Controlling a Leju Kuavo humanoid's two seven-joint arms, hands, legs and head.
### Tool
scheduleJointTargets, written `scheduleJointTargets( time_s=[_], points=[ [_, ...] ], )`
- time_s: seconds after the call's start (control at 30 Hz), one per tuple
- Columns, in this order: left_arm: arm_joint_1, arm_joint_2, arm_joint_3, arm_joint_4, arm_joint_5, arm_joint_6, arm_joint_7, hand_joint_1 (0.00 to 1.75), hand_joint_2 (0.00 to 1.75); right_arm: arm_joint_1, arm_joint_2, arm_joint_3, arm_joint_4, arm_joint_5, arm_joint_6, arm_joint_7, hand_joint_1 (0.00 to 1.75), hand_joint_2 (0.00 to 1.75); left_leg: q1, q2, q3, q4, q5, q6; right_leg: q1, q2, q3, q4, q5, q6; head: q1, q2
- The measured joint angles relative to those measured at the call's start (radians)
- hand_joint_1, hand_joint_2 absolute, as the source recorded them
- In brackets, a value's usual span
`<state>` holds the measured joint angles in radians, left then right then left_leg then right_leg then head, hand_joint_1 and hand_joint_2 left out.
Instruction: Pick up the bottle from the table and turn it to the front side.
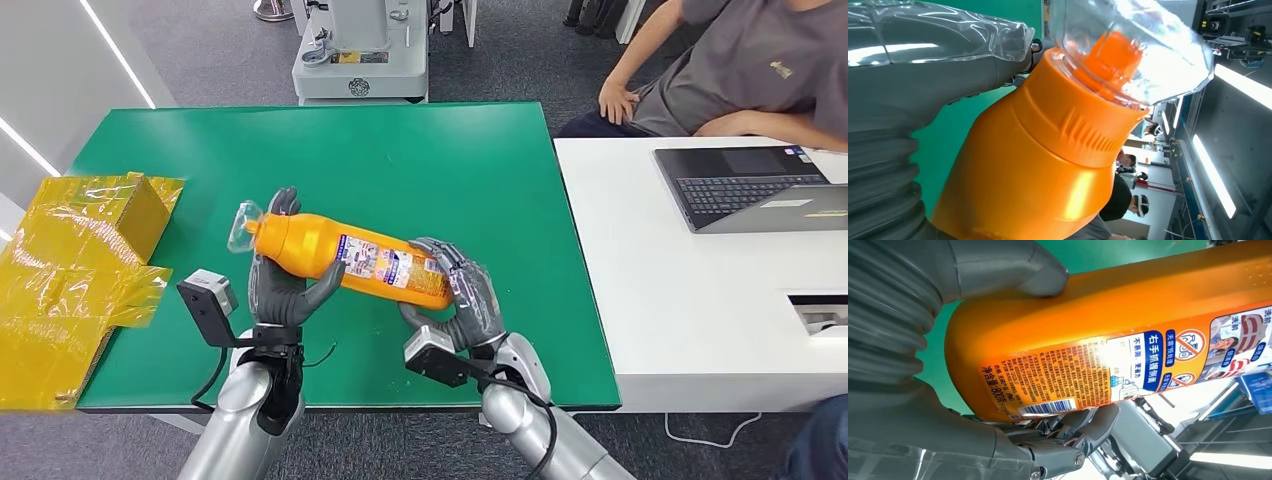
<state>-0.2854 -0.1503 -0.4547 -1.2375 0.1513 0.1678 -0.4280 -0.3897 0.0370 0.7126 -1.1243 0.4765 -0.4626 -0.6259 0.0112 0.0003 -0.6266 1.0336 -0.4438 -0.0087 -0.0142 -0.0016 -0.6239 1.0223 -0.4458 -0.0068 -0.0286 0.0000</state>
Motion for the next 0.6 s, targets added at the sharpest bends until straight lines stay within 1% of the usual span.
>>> scheduleJointTargets(
  time_s=[0.47, 0.6],
  points=[
    [0.002, 0.000, 0.000, -0.001, -0.006, -0.001, -0.002, 0.00, 1.75, 0.019, 0.000, 0.000, 0.009, 0.016, -0.011, 0.009, 1.75, 1.75, 0.000, 0.000, 0.000, 0.000, 0.000, 0.000, 0.000, 0.000, 0.000, 0.000, 0.000, 0.000, 0.000, 0.000],
    [-0.015, 0.005, 0.003, -0.016, -0.015, -0.009, -0.001, 0.00, 1.75, 0.022, 0.000, 0.000, 0.009, 0.021, -0.017, 0.010, 1.75, 1.75, 0.000, 0.000, 0.000, 0.000, 0.000, 0.000, 0.000, 0.000, 0.000, 0.000, 0.000, 0.000, 0.000, 0.000]
  ],
)
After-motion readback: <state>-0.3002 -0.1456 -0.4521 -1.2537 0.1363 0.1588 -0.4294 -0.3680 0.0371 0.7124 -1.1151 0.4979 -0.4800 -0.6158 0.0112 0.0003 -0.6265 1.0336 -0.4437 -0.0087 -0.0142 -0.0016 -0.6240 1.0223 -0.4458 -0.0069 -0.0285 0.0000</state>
